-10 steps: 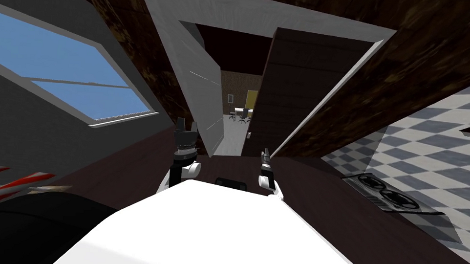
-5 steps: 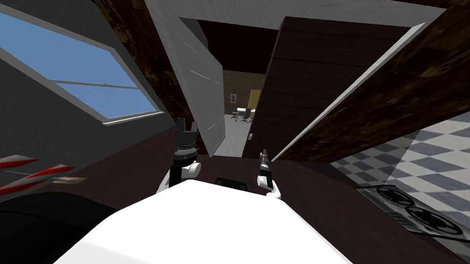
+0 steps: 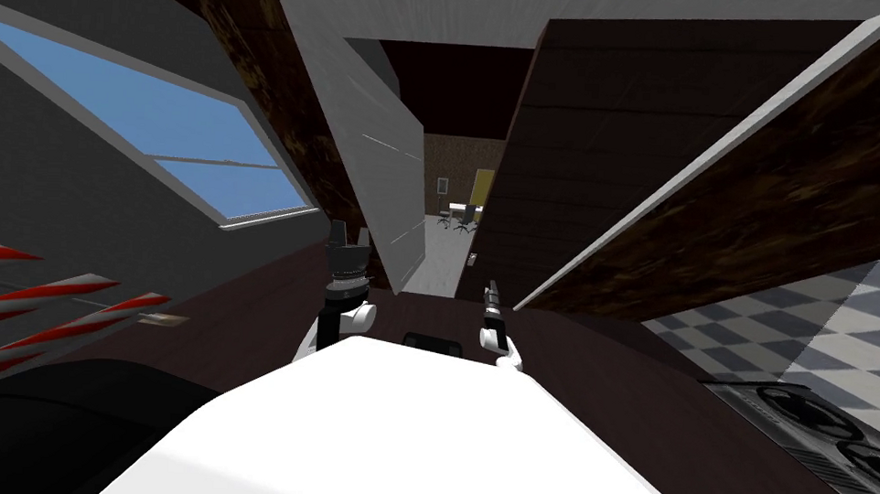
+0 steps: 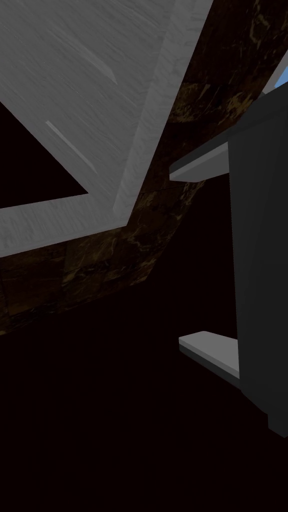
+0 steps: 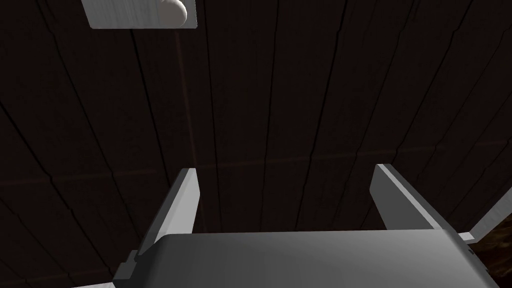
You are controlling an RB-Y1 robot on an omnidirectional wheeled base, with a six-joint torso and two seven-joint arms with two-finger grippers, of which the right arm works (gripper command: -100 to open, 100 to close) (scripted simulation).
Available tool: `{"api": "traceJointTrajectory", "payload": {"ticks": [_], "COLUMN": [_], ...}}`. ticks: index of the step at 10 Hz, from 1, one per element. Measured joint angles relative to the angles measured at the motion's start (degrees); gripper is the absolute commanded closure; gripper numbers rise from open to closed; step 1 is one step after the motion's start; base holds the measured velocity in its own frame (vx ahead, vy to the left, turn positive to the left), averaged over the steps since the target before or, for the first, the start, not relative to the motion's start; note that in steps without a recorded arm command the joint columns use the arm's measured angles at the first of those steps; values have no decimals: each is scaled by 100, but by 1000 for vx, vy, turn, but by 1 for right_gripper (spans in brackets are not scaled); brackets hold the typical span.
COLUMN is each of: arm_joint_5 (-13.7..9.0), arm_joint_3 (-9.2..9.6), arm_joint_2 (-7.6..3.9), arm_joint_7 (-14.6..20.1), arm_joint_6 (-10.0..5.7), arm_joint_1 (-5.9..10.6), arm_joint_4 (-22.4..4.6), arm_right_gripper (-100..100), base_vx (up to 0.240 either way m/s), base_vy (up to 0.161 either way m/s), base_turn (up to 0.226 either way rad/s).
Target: Push the door open
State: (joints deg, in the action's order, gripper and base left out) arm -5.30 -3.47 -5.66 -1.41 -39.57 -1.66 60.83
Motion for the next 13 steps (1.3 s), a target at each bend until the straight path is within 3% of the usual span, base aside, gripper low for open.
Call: {"api": "traceJointTrajectory", "payload": {"ticks": [10, 13], "arm_joint_5": [-132, -180], "arm_joint_3": [12, 11], "arm_joint_2": [23, 28], "arm_joint_7": [26, 43], "arm_joint_6": [-292, -440], "arm_joint_1": [513, 733], "arm_joint_4": [-1271, -1796], "arm_right_gripper": [-100, -100], "base_vx": [65, 83], "base_vy": [-51, -72], "base_turn": [87, 113]}}
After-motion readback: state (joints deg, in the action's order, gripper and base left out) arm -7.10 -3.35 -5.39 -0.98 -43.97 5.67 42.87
